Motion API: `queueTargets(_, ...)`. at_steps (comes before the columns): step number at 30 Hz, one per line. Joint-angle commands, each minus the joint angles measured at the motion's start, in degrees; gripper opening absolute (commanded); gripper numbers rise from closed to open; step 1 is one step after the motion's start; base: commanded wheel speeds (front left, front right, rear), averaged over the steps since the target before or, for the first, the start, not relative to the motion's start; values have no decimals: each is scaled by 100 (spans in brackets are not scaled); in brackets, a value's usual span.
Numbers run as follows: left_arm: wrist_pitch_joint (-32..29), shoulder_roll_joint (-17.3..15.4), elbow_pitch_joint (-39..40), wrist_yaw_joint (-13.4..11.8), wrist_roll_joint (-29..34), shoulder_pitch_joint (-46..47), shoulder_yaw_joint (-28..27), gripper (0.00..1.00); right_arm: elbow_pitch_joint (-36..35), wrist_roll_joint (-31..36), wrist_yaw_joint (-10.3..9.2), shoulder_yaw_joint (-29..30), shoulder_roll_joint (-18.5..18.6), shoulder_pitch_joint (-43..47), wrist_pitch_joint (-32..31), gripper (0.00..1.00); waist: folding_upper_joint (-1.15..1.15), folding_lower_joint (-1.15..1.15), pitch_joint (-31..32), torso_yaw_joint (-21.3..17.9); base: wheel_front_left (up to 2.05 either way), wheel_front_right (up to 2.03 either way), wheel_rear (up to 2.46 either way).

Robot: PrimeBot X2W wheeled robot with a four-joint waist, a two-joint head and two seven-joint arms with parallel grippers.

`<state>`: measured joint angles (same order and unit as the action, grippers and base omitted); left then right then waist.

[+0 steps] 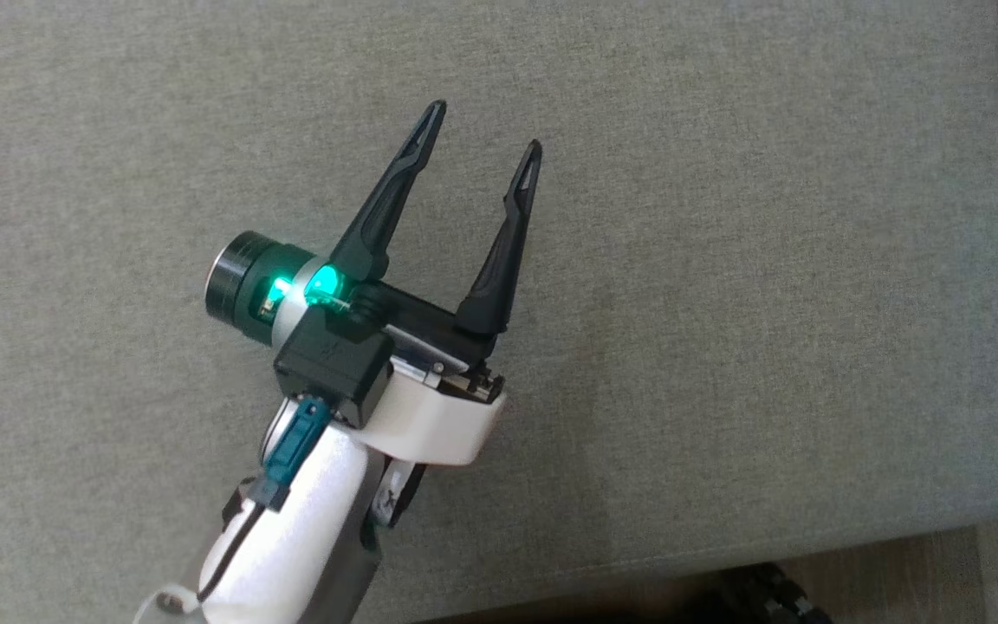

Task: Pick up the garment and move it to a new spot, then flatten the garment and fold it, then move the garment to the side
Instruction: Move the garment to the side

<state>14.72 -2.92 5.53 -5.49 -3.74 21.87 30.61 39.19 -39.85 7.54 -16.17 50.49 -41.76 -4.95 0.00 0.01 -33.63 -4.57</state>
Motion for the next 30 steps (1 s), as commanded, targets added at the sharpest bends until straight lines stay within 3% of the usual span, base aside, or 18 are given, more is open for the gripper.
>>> queueTargets(1, 28, 4, 246, -1, 55, 91, -120, 100, -37, 85, -5, 88, 381, 65, 79, 0, 0, -1, -50, -33, 0, 0, 0)
queueTargets(2, 28, 4, 264, 3, 62, 100, -115, 100, 5, 156, -5, 134, 392, 50, 104, 0, 0, -1, -64, -40, 0, 0, 0)
queueTargets(3, 28, 4, 273, 9, 67, 105, -110, 100, 72, 270, -5, 182, 401, 28, 132, 11, 0, -1, -72, -45, 0, 0, 0)
queueTargets(4, 28, 4, 273, 20, 69, 109, -103, 100, 168, 416, -5, 254, 394, -10, 180, 91, 0, -1, -72, -45, 0, 0, 0)
queueTargets(5, 28, 4, 264, 32, 69, 113, -98, 100, 278, 607, -5, 363, 363, -75, 303, 100, 0, -1, -54, -42, 0, 0, 0)
queueTargets(7, 28, 4, 224, 48, 59, 107, -97, 100, 457, 1112, -5, 558, 217, -208, 665, 100, 0, -1, 39, -22, 0, 0, 0)
queueTargets(11, 28, 4, 120, -6, -7, -27, -142, 100, 650, 1868, -5, 902, -470, -250, 1257, 100, 0, -1, 442, 66, 0, 0, 0)
queueTargets(16, 28, 4, -38, -90, -152, -329, -248, 100, 585, 2250, -5, 1010, -1291, 26, 1496, 100, 0, -1, 1016, 220, 0, 0, 0)
queueTargets(24, 28, 4, -396, -282, -441, -1177, -692, 100, 170, 1807, -5, 701, -2624, 1060, 1824, 100, 0, -1, 2265, 543, 0, 0, 0)
queueTargets(30, 28, 4, -651, -357, -715, -1777, -1121, 100, -536, 1496, -5, 526, -3204, 2067, 1986, 100, 0, -1, 2945, 747, 0, 0, 0)
